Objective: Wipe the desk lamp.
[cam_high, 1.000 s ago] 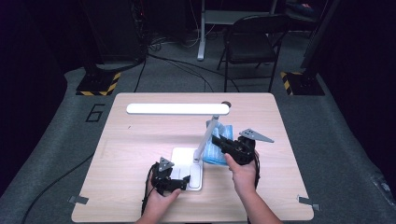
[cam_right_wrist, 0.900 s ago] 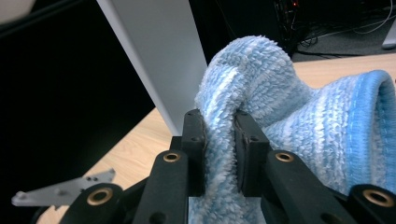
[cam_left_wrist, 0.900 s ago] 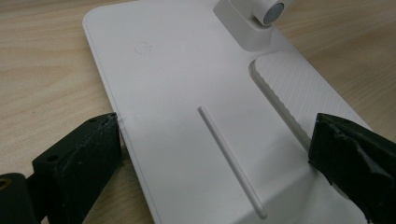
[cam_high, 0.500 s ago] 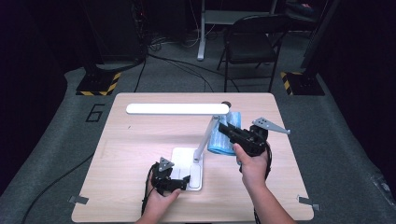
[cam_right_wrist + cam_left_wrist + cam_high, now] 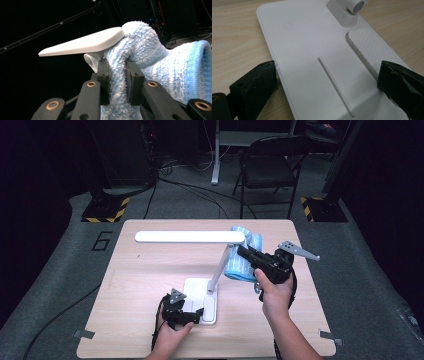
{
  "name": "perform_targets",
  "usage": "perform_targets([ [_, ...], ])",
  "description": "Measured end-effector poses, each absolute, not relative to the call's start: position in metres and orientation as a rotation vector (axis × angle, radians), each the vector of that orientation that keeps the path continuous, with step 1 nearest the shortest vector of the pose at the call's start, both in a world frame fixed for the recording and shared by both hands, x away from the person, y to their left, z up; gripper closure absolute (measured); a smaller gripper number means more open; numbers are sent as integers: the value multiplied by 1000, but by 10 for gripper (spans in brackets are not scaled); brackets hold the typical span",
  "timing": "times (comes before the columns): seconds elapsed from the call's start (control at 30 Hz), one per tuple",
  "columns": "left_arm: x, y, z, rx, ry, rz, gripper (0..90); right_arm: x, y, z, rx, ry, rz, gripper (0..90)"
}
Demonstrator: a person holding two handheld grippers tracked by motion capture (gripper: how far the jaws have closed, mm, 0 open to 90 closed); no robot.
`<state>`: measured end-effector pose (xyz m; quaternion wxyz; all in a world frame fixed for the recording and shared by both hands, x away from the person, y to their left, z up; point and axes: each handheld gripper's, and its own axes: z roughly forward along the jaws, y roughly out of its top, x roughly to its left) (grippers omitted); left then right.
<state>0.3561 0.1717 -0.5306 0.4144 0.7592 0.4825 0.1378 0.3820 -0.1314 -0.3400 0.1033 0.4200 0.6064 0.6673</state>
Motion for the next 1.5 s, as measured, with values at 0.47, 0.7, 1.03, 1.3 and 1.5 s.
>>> perform_targets([
  [0.47,356,173,-530,1916,1209,347,23,381,-118,-363,1239,1876,1874,759],
  [0.7,356,173,-530,1918,1213,348,23,384,-110,-388,1273,1933,1824,758],
  [1.03,357,173,-530,1917,1216,351,23,396,-100,-429,1321,2018,1739,759],
  [1.3,357,173,-530,1914,1217,347,23,407,-85,-472,1428,2126,1622,758],
  [1.5,357,173,-530,1913,1217,347,23,413,-74,-502,1507,2199,1560,758],
])
